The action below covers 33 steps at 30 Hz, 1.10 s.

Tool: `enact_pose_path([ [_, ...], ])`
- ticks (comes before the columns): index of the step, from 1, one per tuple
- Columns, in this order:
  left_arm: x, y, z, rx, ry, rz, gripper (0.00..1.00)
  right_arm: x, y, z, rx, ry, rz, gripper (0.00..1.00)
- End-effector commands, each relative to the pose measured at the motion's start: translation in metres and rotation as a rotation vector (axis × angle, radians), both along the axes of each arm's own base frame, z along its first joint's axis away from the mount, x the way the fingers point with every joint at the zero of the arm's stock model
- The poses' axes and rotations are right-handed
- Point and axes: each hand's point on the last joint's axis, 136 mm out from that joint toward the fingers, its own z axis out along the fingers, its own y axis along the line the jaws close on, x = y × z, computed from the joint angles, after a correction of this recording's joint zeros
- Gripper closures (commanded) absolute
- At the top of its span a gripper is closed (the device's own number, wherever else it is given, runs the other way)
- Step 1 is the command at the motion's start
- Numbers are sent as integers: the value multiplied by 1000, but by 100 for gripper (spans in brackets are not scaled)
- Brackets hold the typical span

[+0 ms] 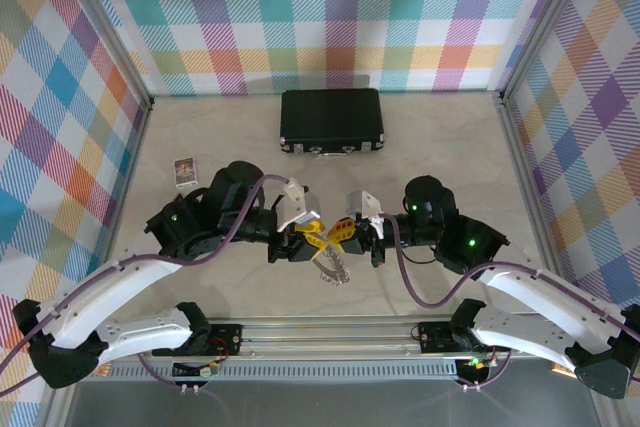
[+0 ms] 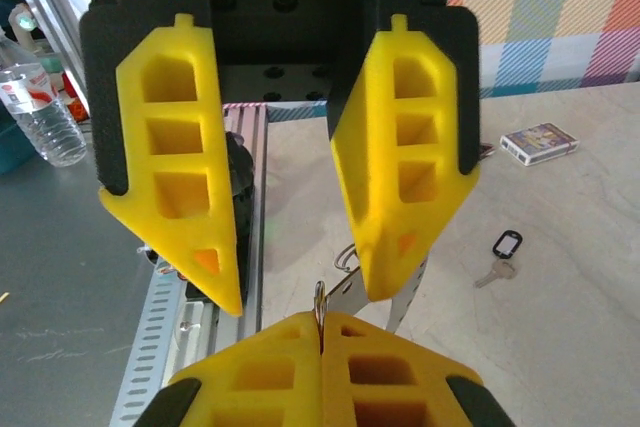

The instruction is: Put the keys on the keyring

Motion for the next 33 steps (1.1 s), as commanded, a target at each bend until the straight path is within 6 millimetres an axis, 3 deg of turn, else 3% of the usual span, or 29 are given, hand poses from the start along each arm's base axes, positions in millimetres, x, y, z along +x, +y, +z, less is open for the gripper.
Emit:
enact_pose_path([
  [1, 4, -4, 21, -137, -17, 55, 57, 3, 1, 19, 91, -32, -25, 100],
  [8, 6, 0, 25, -254, -15, 109, 57, 6, -3, 29, 188, -3, -72, 100],
  [20, 3, 5, 26, -338, 3, 128, 61, 12, -9, 28, 250, 43, -137, 100],
  [33, -14, 19, 34, -356, 12, 86, 65, -13, -4, 38, 292, 13, 26, 100],
])
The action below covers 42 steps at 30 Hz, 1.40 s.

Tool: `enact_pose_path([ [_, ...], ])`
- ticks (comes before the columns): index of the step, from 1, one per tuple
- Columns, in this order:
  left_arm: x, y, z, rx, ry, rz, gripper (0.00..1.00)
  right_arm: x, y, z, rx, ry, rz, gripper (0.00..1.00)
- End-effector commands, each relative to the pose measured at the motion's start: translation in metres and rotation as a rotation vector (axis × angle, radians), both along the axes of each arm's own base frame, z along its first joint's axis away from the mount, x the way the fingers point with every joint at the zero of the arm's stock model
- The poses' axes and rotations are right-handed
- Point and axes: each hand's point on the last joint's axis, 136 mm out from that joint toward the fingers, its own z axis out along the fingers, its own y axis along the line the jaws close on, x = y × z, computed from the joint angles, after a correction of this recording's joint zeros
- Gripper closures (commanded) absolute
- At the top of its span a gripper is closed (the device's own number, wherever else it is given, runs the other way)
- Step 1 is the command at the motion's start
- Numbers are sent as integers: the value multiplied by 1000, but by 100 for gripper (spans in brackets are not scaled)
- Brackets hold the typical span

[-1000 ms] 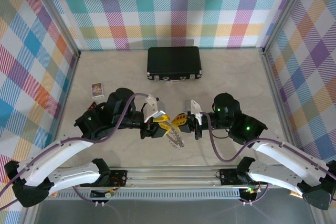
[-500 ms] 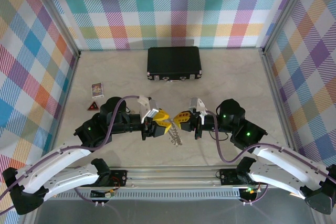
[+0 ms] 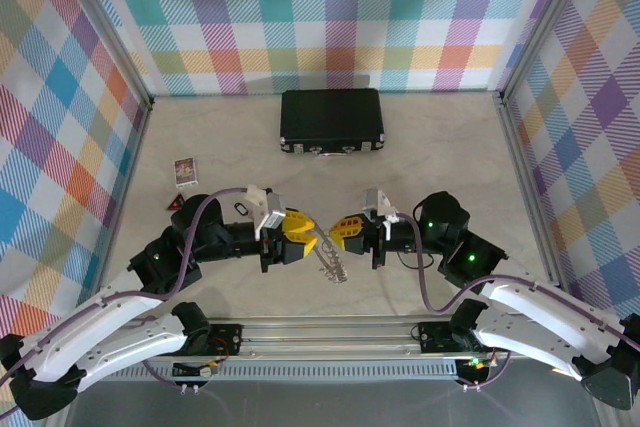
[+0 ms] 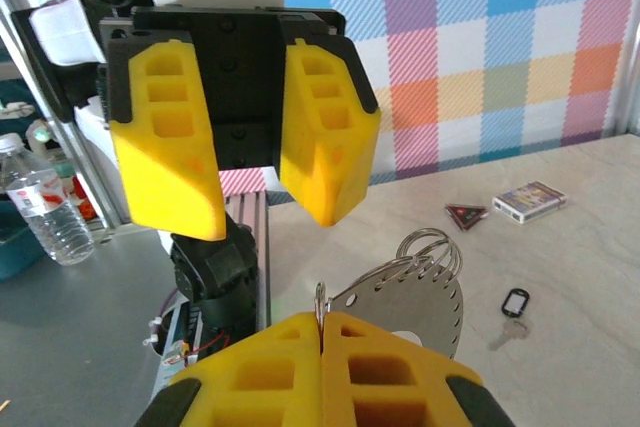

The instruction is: Put the keys on the keyring

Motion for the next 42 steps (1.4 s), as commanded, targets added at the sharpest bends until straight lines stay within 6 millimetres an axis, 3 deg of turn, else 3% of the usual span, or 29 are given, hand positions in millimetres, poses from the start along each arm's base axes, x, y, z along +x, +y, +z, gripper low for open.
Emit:
enact_pose_path([
  [1, -12, 2, 8, -14, 1, -59, 65, -13, -1, 27, 86, -66, 66, 100],
  [16, -19, 0, 16, -31, -12, -109, 75, -28, -4, 45, 137, -105, 144, 100],
  [27, -18, -10, 22, -53, -19, -146, 79, -26, -3, 46, 136, -106, 136, 100],
  [42, -13, -20, 24, -63, -19, -167, 94, -24, -3, 44, 128, -103, 123, 100],
])
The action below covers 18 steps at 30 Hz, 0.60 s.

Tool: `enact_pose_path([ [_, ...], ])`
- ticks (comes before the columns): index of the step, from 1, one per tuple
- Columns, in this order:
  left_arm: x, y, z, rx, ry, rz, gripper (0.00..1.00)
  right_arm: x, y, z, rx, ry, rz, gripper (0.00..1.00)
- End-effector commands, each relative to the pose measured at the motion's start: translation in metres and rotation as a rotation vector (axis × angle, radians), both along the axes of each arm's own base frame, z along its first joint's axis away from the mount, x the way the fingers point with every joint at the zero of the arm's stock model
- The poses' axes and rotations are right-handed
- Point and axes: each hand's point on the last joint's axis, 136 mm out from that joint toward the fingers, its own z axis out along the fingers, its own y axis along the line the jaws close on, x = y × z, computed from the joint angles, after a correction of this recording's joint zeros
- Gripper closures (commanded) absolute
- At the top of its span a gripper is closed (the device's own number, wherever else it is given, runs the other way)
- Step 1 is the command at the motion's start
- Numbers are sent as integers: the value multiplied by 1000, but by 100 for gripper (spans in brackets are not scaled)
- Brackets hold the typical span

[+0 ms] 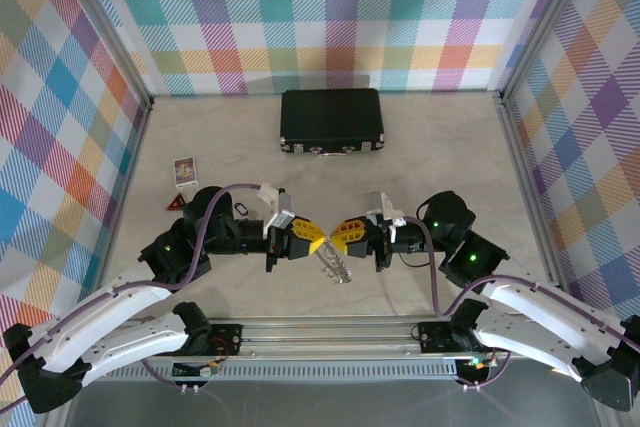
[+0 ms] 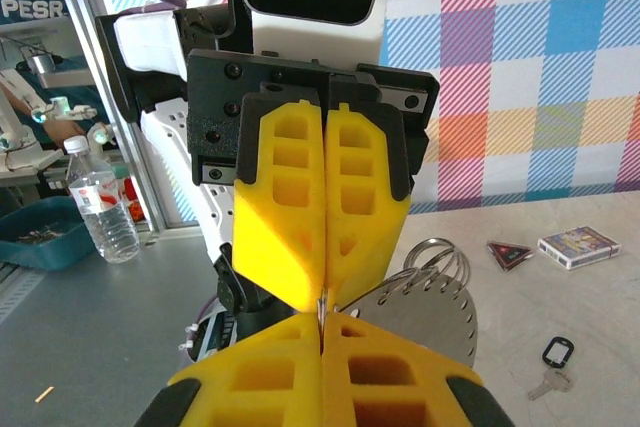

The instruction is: Put the keys on the keyring

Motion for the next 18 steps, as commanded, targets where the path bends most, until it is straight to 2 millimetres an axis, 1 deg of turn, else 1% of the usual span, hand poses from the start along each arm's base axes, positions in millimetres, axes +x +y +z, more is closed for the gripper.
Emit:
enact_pose_path([
  [1, -4, -4, 25, -65, -48, -35, 96, -7, -2, 28, 74, -61, 20, 100],
  [4, -3, -5, 26, -64, -51, -38, 97, -6, -1, 26, 68, -56, 15, 100],
  [6, -3, -5, 27, -66, -58, -36, 95, -5, -1, 25, 65, -53, 14, 100],
  [8, -1, -6, 27, -65, -61, -31, 90, -6, -2, 26, 68, -53, 14, 100],
  [10, -2, -6, 27, -65, -62, -32, 87, -5, -2, 25, 65, -53, 8, 100],
  [18, -3, -6, 25, -60, -55, -43, 85, -4, -3, 24, 64, -51, -2, 100],
])
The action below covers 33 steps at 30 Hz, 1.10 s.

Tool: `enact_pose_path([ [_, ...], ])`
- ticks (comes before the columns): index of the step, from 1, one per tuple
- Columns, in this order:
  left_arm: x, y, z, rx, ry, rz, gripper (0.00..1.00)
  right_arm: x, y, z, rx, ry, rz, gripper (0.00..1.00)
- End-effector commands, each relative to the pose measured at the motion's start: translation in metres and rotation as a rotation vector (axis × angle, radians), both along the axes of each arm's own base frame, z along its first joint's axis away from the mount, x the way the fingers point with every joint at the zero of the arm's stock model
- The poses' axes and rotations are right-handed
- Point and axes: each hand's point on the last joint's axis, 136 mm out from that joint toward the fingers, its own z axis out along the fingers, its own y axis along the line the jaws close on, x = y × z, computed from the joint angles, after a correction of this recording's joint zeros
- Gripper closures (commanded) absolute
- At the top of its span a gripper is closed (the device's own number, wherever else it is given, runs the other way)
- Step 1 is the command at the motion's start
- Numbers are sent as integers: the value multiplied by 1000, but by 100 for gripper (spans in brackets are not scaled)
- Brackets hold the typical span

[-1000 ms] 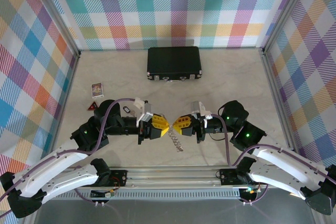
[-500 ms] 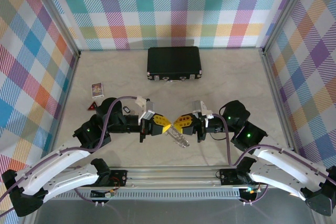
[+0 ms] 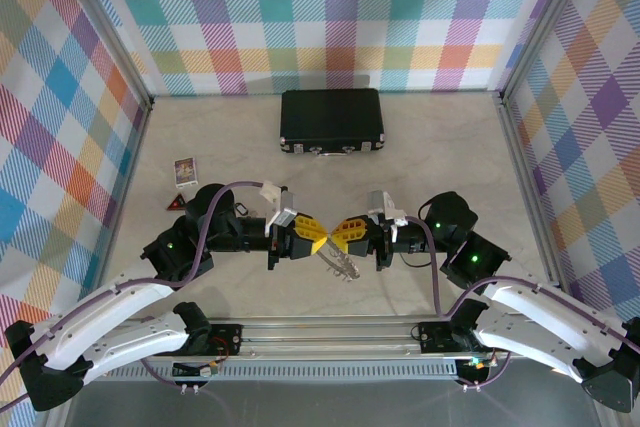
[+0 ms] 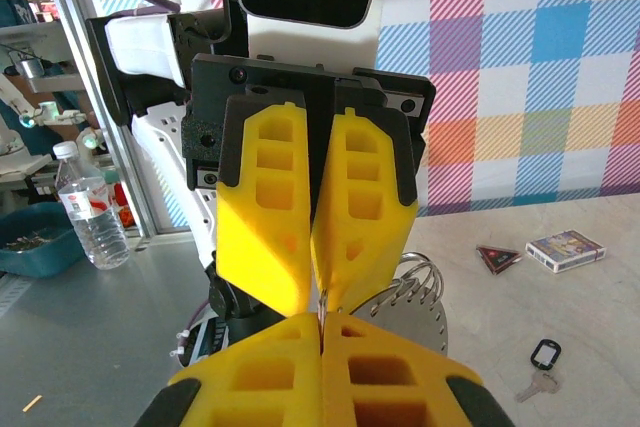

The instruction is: Put the keys on the keyring

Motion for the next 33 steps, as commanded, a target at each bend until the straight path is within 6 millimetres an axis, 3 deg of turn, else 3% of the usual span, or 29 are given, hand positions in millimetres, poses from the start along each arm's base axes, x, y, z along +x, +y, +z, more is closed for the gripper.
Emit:
enact_pose_path([
  [1, -4, -2, 22, -53, -51, -29, 85, -7, -1, 21, 58, -45, 23, 100],
  [10, 3, -6, 19, -34, -71, -8, 87, -7, -1, 20, 54, -39, 28, 100],
  [17, 9, -6, 11, 8, -94, 15, 100, -5, 0, 20, 49, -37, 20, 100],
  [25, 5, -2, 15, 17, -113, 8, 100, -2, 0, 18, 39, -33, 1, 100],
  [26, 4, -1, 16, 17, -117, 9, 97, -2, 0, 18, 39, -33, 0, 100],
  [28, 4, 2, 17, 19, -121, 21, 77, -3, -1, 19, 40, -35, 0, 100],
  [29, 4, 3, 17, 20, -124, 27, 72, -3, -1, 19, 40, -35, 0, 100],
  [33, 5, 6, 15, 33, -125, 39, 67, -3, -1, 17, 35, -36, 0, 100],
])
